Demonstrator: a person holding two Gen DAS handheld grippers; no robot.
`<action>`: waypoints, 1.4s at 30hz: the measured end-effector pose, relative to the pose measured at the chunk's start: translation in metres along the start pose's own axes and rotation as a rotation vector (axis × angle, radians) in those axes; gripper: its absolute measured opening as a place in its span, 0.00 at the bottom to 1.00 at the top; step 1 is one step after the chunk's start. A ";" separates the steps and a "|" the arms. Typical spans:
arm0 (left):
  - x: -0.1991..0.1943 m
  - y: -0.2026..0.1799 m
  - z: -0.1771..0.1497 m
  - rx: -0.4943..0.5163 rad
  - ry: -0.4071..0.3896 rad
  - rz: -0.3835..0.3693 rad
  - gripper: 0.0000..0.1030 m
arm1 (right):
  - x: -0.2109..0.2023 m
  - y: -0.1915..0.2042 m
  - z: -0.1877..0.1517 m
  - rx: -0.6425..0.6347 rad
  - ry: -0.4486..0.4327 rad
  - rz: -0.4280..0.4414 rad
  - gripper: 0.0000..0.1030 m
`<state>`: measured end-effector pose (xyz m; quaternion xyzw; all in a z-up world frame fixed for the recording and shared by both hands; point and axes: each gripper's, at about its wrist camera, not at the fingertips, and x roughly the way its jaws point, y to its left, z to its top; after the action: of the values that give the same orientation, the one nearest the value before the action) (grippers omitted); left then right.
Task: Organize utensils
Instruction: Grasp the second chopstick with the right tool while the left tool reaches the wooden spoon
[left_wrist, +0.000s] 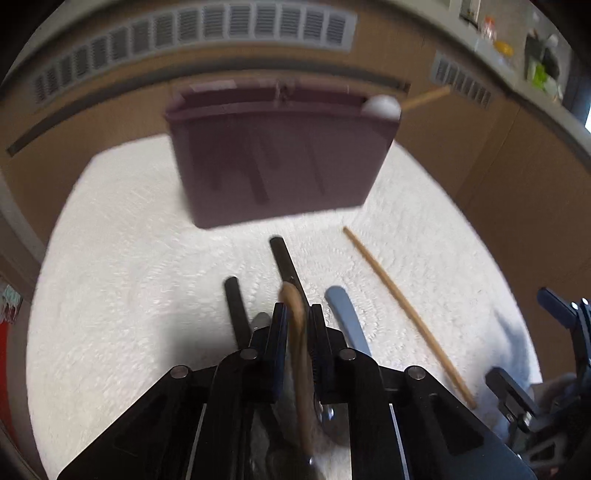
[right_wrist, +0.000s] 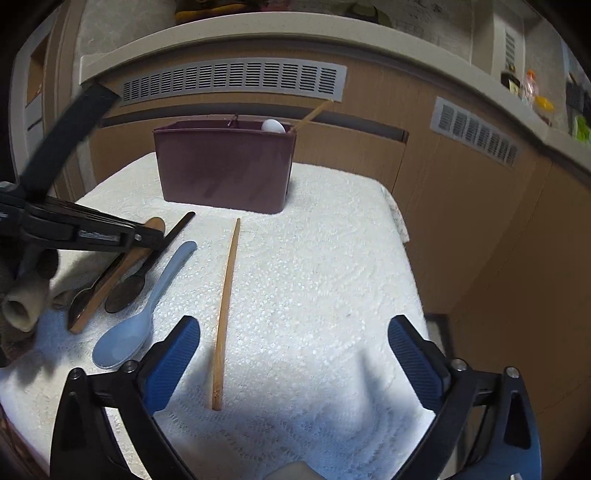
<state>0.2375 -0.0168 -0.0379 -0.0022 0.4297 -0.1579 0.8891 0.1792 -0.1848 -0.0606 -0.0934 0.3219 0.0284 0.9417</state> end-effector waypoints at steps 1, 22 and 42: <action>-0.011 0.002 -0.002 -0.010 -0.037 -0.005 0.12 | -0.001 0.002 0.003 -0.019 -0.006 -0.013 0.99; -0.038 0.057 -0.035 -0.189 -0.048 -0.043 0.33 | 0.100 0.045 0.063 -0.042 0.275 0.191 0.26; 0.033 0.002 0.010 0.007 0.205 0.051 0.45 | 0.055 0.005 0.024 0.090 0.201 0.232 0.05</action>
<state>0.2647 -0.0252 -0.0569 0.0283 0.5178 -0.1362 0.8441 0.2365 -0.1753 -0.0763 -0.0156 0.4239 0.1130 0.8985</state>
